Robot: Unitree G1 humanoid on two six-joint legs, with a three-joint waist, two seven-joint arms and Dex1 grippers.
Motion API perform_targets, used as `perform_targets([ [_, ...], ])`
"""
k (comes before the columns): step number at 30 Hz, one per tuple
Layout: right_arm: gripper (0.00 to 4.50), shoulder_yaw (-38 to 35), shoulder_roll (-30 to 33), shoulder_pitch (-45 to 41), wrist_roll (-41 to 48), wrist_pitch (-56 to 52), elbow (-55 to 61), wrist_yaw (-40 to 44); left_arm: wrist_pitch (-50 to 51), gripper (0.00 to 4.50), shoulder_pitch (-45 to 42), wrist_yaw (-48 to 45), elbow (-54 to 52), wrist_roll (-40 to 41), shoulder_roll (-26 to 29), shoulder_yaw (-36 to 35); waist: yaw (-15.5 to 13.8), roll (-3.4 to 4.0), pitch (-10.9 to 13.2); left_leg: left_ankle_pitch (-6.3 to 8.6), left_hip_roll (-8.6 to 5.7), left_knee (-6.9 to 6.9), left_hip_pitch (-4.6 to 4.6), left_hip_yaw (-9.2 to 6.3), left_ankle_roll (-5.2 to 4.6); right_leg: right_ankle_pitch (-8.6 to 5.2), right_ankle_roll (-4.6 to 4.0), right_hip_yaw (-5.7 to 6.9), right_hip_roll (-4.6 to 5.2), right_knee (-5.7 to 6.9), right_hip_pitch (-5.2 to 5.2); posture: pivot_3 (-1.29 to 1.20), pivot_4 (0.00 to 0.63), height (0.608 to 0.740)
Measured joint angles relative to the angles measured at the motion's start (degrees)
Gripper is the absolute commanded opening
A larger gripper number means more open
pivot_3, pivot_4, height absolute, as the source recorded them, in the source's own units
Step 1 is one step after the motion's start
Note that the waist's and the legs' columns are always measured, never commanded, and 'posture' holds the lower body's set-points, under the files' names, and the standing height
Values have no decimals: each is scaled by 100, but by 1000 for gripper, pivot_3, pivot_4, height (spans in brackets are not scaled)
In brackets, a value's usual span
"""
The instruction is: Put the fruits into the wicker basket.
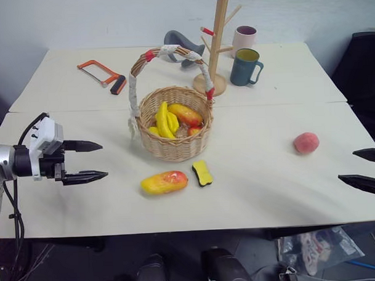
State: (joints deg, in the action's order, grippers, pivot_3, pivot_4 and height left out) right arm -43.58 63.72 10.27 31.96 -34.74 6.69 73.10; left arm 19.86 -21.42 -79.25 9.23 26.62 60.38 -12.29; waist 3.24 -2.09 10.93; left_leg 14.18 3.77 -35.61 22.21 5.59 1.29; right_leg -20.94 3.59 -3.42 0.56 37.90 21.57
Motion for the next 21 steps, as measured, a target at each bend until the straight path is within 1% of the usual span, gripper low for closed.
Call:
perform_targets([
  [4, 4500, 17, 0, -1, -20, -2, -5, -4, -10, 4462, 172, 22, -13, 0, -1, -22, 12, 0, 0, 0, 1, 0, -1, 0, 0, 0, 0, 0, -1, 1, 0, 0, 150, 740],
  [10, 4500, 107, 1, -11, -113, 5, -5, -12, -36, 4462, 170, 201, -12, -1, -30, -21, -1, 0, 0, 0, 0, -6, 0, -2, -1, 1, 0, 1, 1, 2, -2, 0, 150, 740],
  [21, 4500, 106, 1, -28, -154, -3, 16, -80, -109, 4462, 117, 225, -15, -1, -77, -7, 1, 0, 0, 0, 0, -6, 0, -1, 0, 1, 0, 0, 0, 3, -2, 0, 150, 740],
])
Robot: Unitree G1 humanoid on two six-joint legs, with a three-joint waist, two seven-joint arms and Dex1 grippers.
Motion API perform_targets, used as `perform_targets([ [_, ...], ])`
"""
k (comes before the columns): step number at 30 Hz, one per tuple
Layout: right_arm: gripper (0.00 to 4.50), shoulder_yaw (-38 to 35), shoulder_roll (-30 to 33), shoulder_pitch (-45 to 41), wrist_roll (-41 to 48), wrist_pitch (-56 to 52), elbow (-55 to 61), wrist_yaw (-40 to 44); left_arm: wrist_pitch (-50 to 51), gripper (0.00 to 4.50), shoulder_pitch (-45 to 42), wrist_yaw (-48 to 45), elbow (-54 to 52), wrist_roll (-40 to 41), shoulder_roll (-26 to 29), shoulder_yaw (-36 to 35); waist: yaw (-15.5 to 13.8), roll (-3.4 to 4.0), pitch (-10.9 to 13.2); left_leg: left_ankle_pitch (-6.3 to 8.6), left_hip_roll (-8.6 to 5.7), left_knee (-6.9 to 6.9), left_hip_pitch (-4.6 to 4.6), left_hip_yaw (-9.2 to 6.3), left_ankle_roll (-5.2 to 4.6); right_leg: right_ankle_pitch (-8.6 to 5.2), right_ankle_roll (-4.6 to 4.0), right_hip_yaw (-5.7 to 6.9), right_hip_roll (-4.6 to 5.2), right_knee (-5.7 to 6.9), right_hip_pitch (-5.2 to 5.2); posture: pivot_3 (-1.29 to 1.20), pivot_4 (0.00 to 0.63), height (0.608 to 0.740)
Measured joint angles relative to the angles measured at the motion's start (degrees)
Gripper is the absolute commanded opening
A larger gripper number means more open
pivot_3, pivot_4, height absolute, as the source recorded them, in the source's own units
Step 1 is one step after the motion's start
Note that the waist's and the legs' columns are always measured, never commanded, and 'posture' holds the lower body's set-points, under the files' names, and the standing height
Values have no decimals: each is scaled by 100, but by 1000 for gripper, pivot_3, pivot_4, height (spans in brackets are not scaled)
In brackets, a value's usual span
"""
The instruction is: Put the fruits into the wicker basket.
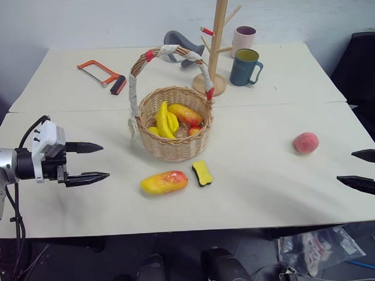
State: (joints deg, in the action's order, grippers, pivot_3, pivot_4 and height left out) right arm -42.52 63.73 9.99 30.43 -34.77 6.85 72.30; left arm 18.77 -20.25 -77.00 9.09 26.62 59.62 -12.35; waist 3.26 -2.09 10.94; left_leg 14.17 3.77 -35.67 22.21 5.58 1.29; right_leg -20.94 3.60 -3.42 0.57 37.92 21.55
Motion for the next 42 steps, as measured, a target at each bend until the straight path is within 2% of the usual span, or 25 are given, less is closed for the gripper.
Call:
perform_targets([
  [5, 4500, 0, -61, -160, 270, -354, 502, -253, 178, 4462, -94, -57, -200, 53, -35, 72, 5, 0, 0, 0, 2, 0, 0, -1, 0, 0, 0, 1, -2, 3, 0, 0, 150, 740],
  [9, 4500, 180, -318, -534, 678, -789, 1114, -787, 565, 4462, -138, -268, -650, 335, -36, 164, 6, 0, 0, 0, 2, -1, 2, -3, 1, 0, 1, 0, -2, 4, 0, 0, 150, 740],
  [12, 4500, 1004, -843, -756, 1063, -1127, 2198, -1497, 892, 4462, -157, -567, -1295, 640, -34, 435, 4, 0, 0, -1, 2, -1, 5, -6, 2, 0, 1, 1, -3, 4, 2, 0, 150, 740],
  [15, 4500, 1755, -1219, -1114, 1099, -1283, 2687, -2183, 994, 4462, -335, -614, -1529, 697, -111, 612, 6, 1, 0, -1, 1, -11, 7, -6, 2, 1, 2, 1, -3, 5, 1, 0, 150, 740],
  [18, 4500, 2816, -1905, -1570, 947, -1303, 2955, -2916, 1029, 4462, -637, -556, -1738, 713, -346, 845, 5, 0, 0, 0, 0, -24, 14, -8, 0, 4, 6, 0, -4, 9, 3, 0, 150, 740],
  [21, 4500, 3774, -2598, -1957, 470, -1300, 2858, -3635, 1060, 4462, -835, -542, -1773, 718, -540, 1029, 9, 0, 0, 1, 0, -30, 21, -8, -1, 4, 6, 0, -4, 11, 10, 0, 150, 740],
  [24, 4500, 4529, -3015, -2222, 9, -1297, 2628, -4110, 1061, 4462, -882, -437, -1771, 702, -614, 1083, 11, 0, 0, 1, 2, -30, 23, -6, 0, 3, 6, 0, -5, 12, 14, 0, 150, 740],
  [30, 4500, 5374, -3535, -2636, -677, -1240, 1864, -4519, 1073, 4462, -925, -235, -1779, 685, -684, 1085, -1, 0, 0, 1, 1, -35, 25, -4, -1, 3, 6, 0, -3, 14, 16, 0, 150, 740],
  [36, 4500, 5819, -3776, -2946, -1048, -1258, 1465, -4563, 1105, 4462, -990, -29, -1910, 679, -731, 1097, -2, 0, 0, 1, 1, -34, 25, -5, -1, 3, 6, 1, -4, 17, 17, 0, 150, 740],
  [41, 4500, 5838, -3861, -3025, -1253, -1219, 1197, -4562, 1127, 4462, -950, 61, -1984, 681, -726, 1091, 1, 0, 0, 2, 1, -36, 24, -4, -3, 4, 6, 1, -2, 18, 16, 0, 150, 740],
  [42, 4322, 5829, -3892, -3027, -1265, -1186, 1162, -4560, 1128, 4487, -950, 73, -1984, 681, -726, 1091, 3, -1, 0, 2, 1, -36, 22, -4, -3, 4, 6, 1, -3, 20, 15, 0, 150, 740],
])
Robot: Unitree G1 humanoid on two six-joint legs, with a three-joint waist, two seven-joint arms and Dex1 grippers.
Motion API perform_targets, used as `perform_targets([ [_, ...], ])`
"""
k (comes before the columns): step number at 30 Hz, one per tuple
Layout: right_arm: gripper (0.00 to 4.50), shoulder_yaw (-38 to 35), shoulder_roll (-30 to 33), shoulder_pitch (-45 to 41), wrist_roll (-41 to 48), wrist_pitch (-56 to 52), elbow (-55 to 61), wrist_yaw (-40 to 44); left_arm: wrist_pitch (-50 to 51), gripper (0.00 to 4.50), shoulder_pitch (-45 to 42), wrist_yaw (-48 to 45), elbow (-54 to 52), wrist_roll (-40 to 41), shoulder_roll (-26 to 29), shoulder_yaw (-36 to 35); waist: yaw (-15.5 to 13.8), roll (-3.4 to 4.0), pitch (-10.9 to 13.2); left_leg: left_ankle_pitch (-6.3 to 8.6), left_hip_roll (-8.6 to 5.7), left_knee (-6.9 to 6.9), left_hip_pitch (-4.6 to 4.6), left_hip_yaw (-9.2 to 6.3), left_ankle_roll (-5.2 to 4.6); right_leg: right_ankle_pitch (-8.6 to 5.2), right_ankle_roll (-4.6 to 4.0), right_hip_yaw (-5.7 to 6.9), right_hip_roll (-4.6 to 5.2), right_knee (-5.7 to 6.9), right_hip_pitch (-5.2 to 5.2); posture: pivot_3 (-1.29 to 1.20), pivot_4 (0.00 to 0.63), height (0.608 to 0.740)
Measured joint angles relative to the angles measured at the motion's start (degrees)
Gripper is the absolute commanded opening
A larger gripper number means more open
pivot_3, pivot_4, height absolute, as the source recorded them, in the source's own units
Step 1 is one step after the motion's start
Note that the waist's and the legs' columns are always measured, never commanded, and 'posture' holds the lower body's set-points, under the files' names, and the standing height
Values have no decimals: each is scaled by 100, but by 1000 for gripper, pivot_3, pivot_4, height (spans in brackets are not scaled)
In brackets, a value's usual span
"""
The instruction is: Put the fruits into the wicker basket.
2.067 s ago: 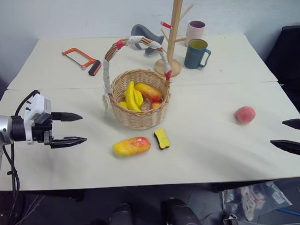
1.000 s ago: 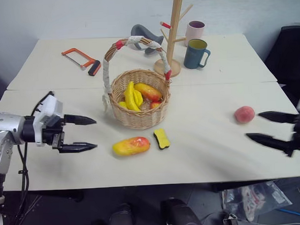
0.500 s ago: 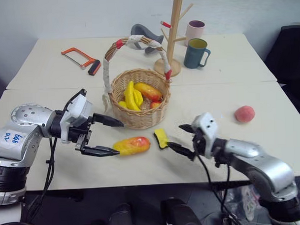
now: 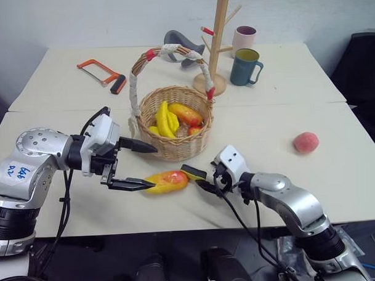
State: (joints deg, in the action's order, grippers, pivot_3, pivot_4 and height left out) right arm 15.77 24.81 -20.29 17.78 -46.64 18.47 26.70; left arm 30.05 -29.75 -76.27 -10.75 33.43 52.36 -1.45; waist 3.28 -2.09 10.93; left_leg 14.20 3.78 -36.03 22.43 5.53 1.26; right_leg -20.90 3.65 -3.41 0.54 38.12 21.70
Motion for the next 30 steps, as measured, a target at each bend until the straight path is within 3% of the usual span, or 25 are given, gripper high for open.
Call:
perform_targets([
  [3, 3547, -27, -69, -1, -83, 149, -120, 12, 2, 4500, 0, 51, 0, 0, 0, 0, 6, 0, 0, 0, 0, 0, -2, 0, 0, 0, 0, 0, -1, 4, 0, 0, 150, 740],
  [11, 699, -51, -90, 14, -73, 575, -189, 432, -10, 4500, -37, 67, 18, -6, -3, 11, 2, 0, 0, 1, 0, 6, 2, 0, 0, 0, 0, 0, 0, -4, 2, 0, 150, 740],
  [13, 294, -53, -57, 63, -56, 689, -184, 587, -21, 4500, -104, 50, 36, -12, -23, 34, -3, 0, 0, 1, -1, 5, 3, 0, -1, 0, 0, 1, 0, -5, 2, 0, 150, 740],
  [16, 151, -118, 142, 167, -12, 814, -65, 831, -83, 4500, -232, 3, 74, -40, -75, 93, -7, 0, 0, 1, -1, 4, 5, 0, -1, 0, 0, 1, 0, -6, 2, 0, 150, 740],
  [20, 147, -1004, 564, 587, 295, 623, 470, 883, -87, 4500, -384, -11, 157, -34, -270, 190, -47, 1, 1, 3, -2, 4, 9, -3, -3, 0, 1, 3, 2, -12, 1, 0, 150, 740],
  [25, 147, -3455, 1399, 1959, 1037, -45, 1280, 1034, 74, 4500, -474, -4, 69, 103, -554, 273, -147, 1, 1, 10, -1, 7, 16, -5, -5, -2, 5, 3, -1, -26, -1, 0, 150, 740],
  [27, 147, -4807, 1604, 2549, 1270, -372, 1255, 1106, 198, 4500, -524, 7, 13, 250, -676, 260, -167, 1, 1, 10, -2, 4, 14, -5, -4, -4, 8, 2, -3, -28, -6, 0, 150, 740],
  [30, 147, -6069, 1796, 3134, 1412, -484, 1019, 1264, 339, 4500, -605, 118, -23, 383, -877, 252, -158, 1, 1, 11, -4, 2, -1, -1, -6, -4, 10, -2, -4, -31, -21, 0, 150, 740],
])
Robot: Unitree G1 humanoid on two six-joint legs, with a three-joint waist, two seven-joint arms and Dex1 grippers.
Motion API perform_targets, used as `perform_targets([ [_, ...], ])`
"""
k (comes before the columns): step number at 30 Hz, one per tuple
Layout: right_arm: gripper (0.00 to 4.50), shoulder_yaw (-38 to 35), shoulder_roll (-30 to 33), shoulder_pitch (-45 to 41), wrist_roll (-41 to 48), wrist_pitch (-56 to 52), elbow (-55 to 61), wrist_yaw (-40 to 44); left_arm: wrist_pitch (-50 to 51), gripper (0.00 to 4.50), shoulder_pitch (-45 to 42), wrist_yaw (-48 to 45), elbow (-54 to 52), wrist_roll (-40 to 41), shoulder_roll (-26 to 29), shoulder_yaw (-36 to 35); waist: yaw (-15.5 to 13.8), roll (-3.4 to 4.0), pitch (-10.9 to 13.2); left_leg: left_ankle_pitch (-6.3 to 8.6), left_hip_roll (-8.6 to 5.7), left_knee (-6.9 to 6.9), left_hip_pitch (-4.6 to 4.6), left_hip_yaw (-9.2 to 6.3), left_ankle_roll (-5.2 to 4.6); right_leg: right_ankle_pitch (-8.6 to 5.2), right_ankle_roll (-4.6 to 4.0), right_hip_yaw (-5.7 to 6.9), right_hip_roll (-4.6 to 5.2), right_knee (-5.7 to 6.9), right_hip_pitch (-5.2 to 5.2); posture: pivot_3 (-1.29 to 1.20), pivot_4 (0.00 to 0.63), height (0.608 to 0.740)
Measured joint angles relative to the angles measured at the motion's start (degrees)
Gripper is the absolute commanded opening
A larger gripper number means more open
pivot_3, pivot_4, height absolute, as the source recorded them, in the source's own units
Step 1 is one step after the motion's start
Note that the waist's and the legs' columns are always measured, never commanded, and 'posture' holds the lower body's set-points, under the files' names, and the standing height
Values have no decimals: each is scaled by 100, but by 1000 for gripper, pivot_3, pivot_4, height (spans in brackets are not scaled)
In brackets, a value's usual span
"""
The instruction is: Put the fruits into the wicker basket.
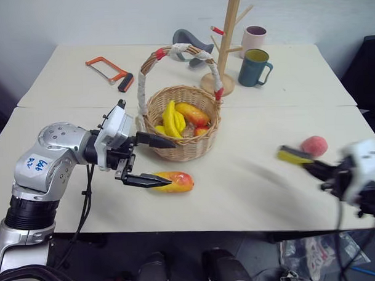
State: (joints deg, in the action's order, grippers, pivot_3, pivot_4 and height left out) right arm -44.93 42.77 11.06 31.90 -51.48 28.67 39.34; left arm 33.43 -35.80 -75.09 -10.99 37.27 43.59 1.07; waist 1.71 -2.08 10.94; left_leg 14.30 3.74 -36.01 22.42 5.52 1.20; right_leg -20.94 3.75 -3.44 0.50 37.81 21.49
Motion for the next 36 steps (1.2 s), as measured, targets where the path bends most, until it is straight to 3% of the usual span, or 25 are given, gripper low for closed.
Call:
perform_targets([
  [4, 147, -437, 140, 313, -401, 492, -1171, -3, 65, 4500, -27, 121, -50, 71, -217, 17, 117, -1, 0, -4, -4, 0, -10, 7, -9, 8, 8, -11, -1, 1, -6, 0, 150, 740],
  [10, 147, 459, 76, -423, -1227, 1676, -3152, -456, -35, 4500, -165, 146, -27, -116, -230, 201, 249, 17, -3, -11, -5, 6, -19, 15, -5, 9, 10, -20, -5, 9, -4, 0, 150, 740],
  [16, 2104, 714, -116, -1003, -1289, 2170, -3966, -753, -95, 4500, -84, 158, -39, -251, -157, 240, 272, 28, -1, -29, -4, 9, -14, 14, 35, 3, 17, -21, -7, 6, 0, 0, 150, 740],
  [23, 4308, 676, 280, -131, -1141, 2250, -2713, -126, -132, 4500, 437, 189, -168, -506, 277, 272, 246, 44, 7, -26, -6, 10, -13, 17, 35, -1, 24, -27, -4, 4, -1, 0, 150, 740],
  [28, 4308, 79, 1268, -76, -343, 1890, -1619, 958, -827, 4500, 813, 83, -11, -1315, 935, 364, 311, 44, 7, -9, -3, 21, -28, 18, 6, 1, 23, -29, -5, 5, -6, 0, 150, 740],
  [33, 4308, -111, 1993, -117, 1223, 937, -420, 2245, -1169, 4500, 1010, 98, 246, -1826, 931, 622, 255, 39, 10, -7, -3, 31, -13, 0, 2, 1, 19, -18, -5, -7, -4, 0, 150, 740],
  [36, 4308, -15, 2200, -529, 1833, 782, 179, 2438, -1255, 4500, 1019, 230, 266, -2121, 858, 843, 194, 38, 10, 0, -5, 25, -4, 0, -8, 1, 20, -16, 1, -17, -1, 0, 150, 740],
])
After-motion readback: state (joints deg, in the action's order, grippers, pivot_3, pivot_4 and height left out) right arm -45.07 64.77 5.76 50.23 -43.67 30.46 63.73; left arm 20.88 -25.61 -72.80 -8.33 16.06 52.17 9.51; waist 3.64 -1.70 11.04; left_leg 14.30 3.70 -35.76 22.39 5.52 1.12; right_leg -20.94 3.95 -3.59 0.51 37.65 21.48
